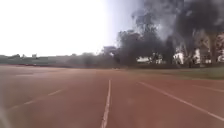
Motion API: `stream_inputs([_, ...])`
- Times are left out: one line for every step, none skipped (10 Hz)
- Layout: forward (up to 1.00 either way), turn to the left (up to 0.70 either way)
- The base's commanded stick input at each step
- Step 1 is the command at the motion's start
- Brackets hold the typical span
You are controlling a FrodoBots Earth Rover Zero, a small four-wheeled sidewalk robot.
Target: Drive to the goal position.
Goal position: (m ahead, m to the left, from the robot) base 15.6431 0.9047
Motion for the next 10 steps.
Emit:
stream_inputs([0.70,0.00])
stream_inputs([0.70,0.00])
stream_inputs([0.70,0.00])
stream_inputs([0.70,0.00])
stream_inputs([0.70,0.00])
stream_inputs([0.70,0.00])
stream_inputs([0.70,0.00])
stream_inputs([0.70,0.00])
stream_inputs([0.70,0.00])
stream_inputs([0.70,0.00])
